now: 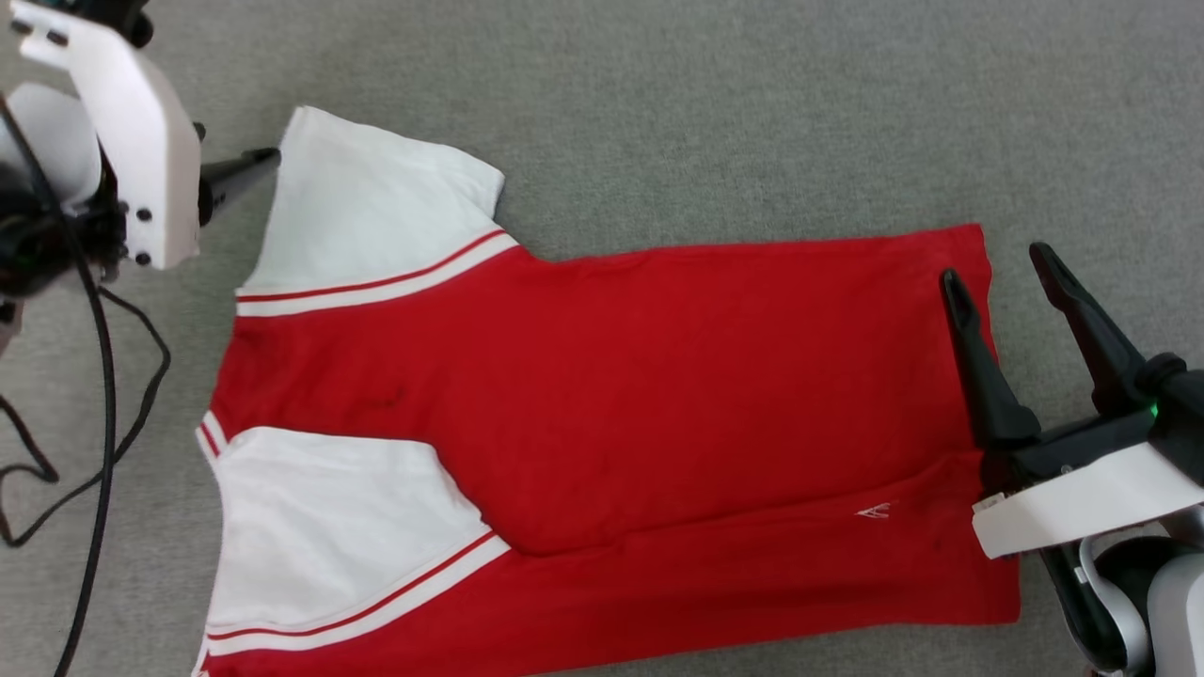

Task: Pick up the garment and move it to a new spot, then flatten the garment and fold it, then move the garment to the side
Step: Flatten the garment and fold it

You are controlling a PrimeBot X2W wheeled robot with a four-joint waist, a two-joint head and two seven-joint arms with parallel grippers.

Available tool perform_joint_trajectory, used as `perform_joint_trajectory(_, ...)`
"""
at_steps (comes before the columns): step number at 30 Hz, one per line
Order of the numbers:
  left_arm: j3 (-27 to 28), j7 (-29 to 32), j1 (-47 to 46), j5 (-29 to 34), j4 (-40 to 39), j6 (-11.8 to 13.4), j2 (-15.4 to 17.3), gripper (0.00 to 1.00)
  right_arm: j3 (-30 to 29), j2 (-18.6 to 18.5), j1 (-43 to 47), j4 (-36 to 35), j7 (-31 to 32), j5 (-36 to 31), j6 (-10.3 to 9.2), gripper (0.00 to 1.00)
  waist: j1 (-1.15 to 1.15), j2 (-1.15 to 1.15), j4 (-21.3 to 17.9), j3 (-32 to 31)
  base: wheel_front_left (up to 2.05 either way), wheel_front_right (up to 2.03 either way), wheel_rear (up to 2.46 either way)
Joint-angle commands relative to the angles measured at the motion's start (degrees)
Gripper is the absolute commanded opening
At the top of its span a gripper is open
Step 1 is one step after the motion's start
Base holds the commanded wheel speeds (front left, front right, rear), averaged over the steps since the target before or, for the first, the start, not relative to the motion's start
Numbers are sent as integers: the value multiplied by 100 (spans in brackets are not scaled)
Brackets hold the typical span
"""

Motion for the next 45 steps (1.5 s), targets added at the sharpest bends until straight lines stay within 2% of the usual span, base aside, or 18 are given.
perform_joint_trajectory(1, -53, 215, -201, -7, 59, -46, -64, 100, 19, 17, -131, -35, -37, -53, -5, 100, -1, 0, -156, 281, 0, 0, 0)
perform_joint_trajectory(9, -316, 713, -907, 380, 533, -90, -323, 100, 117, 3, -372, -42, -50, -83, -5, 100, -1, 0, -318, 753, 0, 0, 0)
perform_joint_trajectory(16, -728, 1009, -863, 622, 909, -193, -335, 100, 168, 16, -459, 8, -116, -89, -5, 100, -1, 0, -400, 891, 0, 0, 0)
perform_joint_trajectory(18, -833, 1027, -755, 599, 969, -235, -318, 0, 147, 18, -472, 17, -123, -79, -5, 100, -1, 0, -413, 892, 0, 0, 0)
perform_joint_trajectory(25, -854, 566, -658, 608, 964, -278, -251, 0, 30, -142, -622, -16, -65, -101, -5, 100, -1, 0, -381, 637, 0, 0, 0)
perform_joint_trajectory(29, -797, 172, -727, 587, 771, -281, -278, 0, -63, -516, -795, -38, 373, -72, -5, 100, -1, 0, -243, 404, 0, 0, 0)
perform_joint_trajectory(33, -806, -147, -691, 613, 594, -286, -318, 0, 22, -1069, -1130, 44, 1235, 152, -5, 100, -1, 0, -70, 225, 0, 0, 0)
perform_joint_trajectory(40, -901, -535, -581, 665, 269, -286, -444, 0, 475, -2101, -1862, 663, 3367, 1068, -5, 100, -1, 0, 220, 54, 0, 0, 0)
perform_joint_trajectory(45, -943, -687, -612, 692, 110, -286, -523, 0, 898, -2533, -2379, 1192, 4561, 1588, -5, 100, -1, 0, 396, 79, 0, 0, 0)
